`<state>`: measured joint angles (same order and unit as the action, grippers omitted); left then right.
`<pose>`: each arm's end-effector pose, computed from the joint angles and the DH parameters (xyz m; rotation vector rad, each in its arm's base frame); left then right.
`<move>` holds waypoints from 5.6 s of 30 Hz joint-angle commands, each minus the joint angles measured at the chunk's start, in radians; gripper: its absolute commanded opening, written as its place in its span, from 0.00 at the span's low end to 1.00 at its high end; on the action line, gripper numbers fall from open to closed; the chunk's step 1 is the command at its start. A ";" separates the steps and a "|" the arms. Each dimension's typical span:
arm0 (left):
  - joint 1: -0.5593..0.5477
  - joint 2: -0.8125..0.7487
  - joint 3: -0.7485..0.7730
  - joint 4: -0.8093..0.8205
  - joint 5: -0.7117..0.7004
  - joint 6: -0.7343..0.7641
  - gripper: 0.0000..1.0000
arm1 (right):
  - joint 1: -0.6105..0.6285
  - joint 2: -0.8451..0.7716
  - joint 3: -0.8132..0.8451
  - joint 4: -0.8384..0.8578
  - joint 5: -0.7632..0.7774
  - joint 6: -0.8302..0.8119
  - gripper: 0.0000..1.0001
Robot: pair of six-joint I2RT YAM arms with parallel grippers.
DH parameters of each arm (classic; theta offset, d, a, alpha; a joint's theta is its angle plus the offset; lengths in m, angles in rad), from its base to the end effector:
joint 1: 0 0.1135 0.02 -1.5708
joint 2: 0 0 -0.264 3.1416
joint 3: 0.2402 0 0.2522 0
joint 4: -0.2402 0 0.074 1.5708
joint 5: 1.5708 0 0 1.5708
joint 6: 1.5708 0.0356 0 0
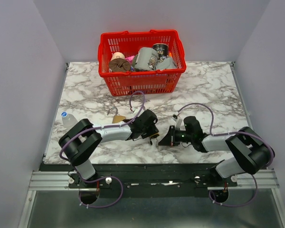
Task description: Unlock with the key
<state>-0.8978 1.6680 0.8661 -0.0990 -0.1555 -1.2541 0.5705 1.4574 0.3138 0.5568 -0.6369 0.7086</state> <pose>0.2080 -0.2522 0.1563 -0.5309 2.5502 -0.7013 0.1836 0.1429 0.1209 -0.2516 2.3689 1.3709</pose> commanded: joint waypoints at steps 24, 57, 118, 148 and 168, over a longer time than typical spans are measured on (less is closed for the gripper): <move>-0.006 -0.014 -0.064 -0.062 0.025 -0.018 0.00 | 0.008 0.152 -0.022 0.261 0.105 0.112 0.01; -0.006 -0.019 -0.067 -0.062 0.019 -0.004 0.00 | 0.008 0.127 -0.021 0.252 0.186 0.097 0.01; -0.084 -0.022 -0.053 -0.064 -0.033 -0.053 0.00 | 0.005 0.267 0.108 0.351 0.361 0.147 0.01; -0.099 -0.247 -0.263 0.237 -0.044 -0.079 0.00 | -0.006 0.094 0.022 0.465 0.468 0.232 0.01; -0.099 -0.413 -0.375 0.527 -0.003 0.102 0.00 | -0.032 -0.103 0.002 0.463 0.410 0.315 0.01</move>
<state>-0.9447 1.2896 0.5251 0.3809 -0.3290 -1.2213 0.5850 1.3891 0.2958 0.8898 -0.4149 0.9939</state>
